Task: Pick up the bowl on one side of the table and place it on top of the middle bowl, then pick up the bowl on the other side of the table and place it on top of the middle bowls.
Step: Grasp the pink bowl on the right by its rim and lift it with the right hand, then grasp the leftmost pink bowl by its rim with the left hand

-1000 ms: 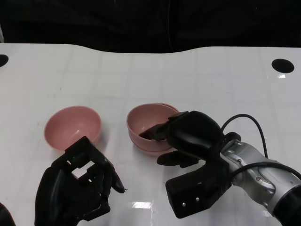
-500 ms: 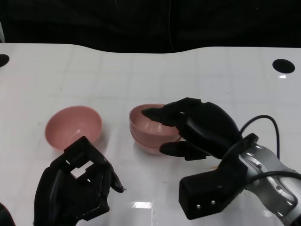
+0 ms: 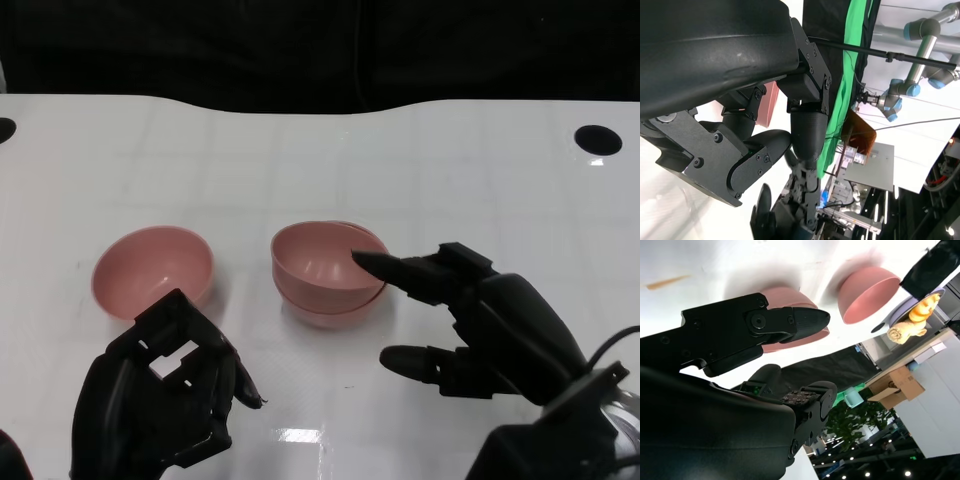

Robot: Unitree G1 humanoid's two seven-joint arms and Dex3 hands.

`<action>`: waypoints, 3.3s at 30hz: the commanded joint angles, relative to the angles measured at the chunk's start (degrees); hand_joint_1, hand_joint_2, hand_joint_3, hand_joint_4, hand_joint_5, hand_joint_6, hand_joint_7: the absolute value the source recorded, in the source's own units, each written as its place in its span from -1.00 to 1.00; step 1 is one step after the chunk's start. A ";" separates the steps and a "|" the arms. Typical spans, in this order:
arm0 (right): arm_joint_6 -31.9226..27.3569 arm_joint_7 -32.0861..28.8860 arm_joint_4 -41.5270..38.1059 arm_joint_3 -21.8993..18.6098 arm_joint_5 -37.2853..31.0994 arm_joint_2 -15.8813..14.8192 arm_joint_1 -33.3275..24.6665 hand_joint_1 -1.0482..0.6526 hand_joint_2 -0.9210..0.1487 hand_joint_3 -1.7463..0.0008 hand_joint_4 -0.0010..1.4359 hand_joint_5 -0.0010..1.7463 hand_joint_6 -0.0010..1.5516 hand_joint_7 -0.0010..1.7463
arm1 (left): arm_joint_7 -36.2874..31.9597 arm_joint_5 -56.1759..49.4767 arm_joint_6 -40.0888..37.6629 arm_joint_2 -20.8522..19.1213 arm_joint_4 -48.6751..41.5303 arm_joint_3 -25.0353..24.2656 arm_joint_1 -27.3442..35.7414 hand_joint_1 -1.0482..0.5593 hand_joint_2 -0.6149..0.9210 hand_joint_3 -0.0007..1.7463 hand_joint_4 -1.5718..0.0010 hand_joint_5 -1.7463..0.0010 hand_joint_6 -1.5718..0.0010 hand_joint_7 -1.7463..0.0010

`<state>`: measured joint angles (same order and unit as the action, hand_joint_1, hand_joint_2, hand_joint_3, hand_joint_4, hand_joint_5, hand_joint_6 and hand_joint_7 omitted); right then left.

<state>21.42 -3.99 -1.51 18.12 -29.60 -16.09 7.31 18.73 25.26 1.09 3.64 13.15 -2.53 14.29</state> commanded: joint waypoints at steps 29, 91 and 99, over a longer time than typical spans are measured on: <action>-0.45 14.45 4.61 -10.00 33.51 7.84 -16.54 0.22 0.00 -0.71 0.25 0.92 0.11 0.58 | -1.56 0.83 0.19 -2.02 2.12 -3.88 -0.13 -0.13 0.43 0.22 0.10 -0.85 0.05 -0.32; -8.57 15.87 9.50 -10.99 31.56 10.87 -17.47 0.20 0.11 -0.74 0.21 0.99 0.07 0.59 | -23.23 -78.29 -6.58 -26.77 -41.91 24.92 -34.49 -0.09 1.00 -0.96 -0.12 0.12 -0.40 0.93; -8.71 15.78 9.46 -11.00 31.45 10.94 -17.42 0.19 0.12 -0.73 0.22 0.99 0.07 0.59 | -34.79 -77.00 -0.98 -28.83 -38.46 23.75 -34.29 0.04 0.99 -0.77 -0.09 -1.00 0.13 -0.63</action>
<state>13.10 11.99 7.56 7.52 1.68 -5.10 -10.01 -14.24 -51.51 -0.21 -23.90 -26.54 21.88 -20.15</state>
